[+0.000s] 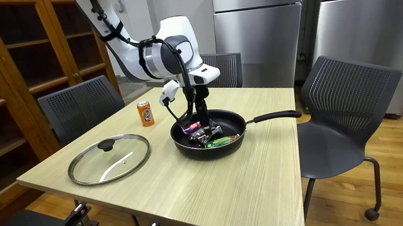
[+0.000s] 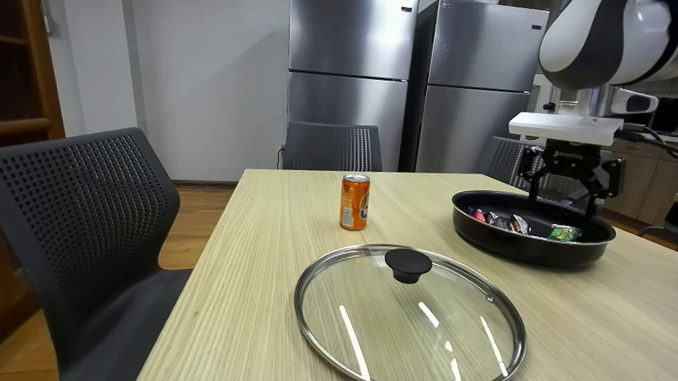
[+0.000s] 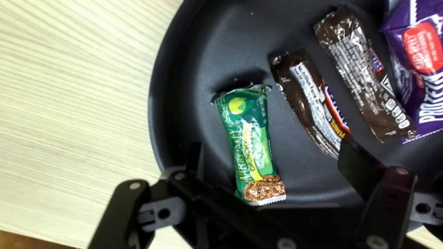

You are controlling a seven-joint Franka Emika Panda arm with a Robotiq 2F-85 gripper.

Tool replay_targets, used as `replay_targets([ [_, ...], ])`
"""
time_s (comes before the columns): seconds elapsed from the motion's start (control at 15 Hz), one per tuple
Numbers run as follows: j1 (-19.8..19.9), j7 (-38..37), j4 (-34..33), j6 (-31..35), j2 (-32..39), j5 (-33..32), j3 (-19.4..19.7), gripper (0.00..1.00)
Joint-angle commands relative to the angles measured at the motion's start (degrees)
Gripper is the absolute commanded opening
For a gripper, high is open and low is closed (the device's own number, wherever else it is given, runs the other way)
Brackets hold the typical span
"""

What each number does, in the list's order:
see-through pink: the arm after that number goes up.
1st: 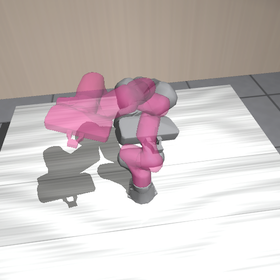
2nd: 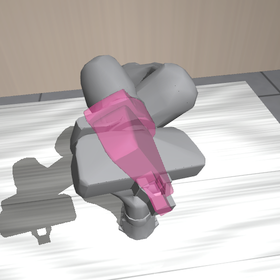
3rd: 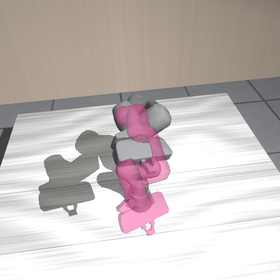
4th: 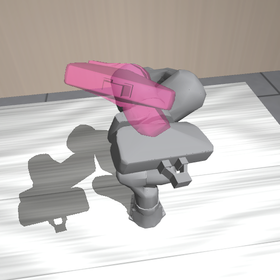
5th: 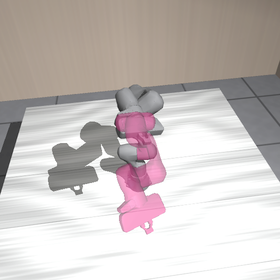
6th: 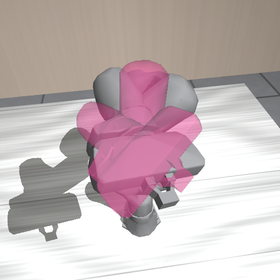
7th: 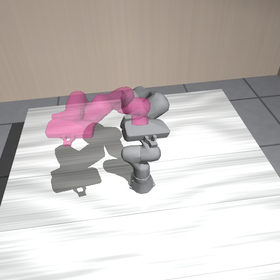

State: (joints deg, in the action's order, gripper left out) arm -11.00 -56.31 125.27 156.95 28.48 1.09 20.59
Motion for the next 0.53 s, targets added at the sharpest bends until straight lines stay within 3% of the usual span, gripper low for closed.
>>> replay_targets([
  [0.0, 1.0, 1.8, 5.4, 0.5, -6.8, -1.0, -3.0, 1.00],
  [0.47, -0.5, 0.7, 9.4, 0.3, -11.0, -3.6, -6.7, 1.00],
])
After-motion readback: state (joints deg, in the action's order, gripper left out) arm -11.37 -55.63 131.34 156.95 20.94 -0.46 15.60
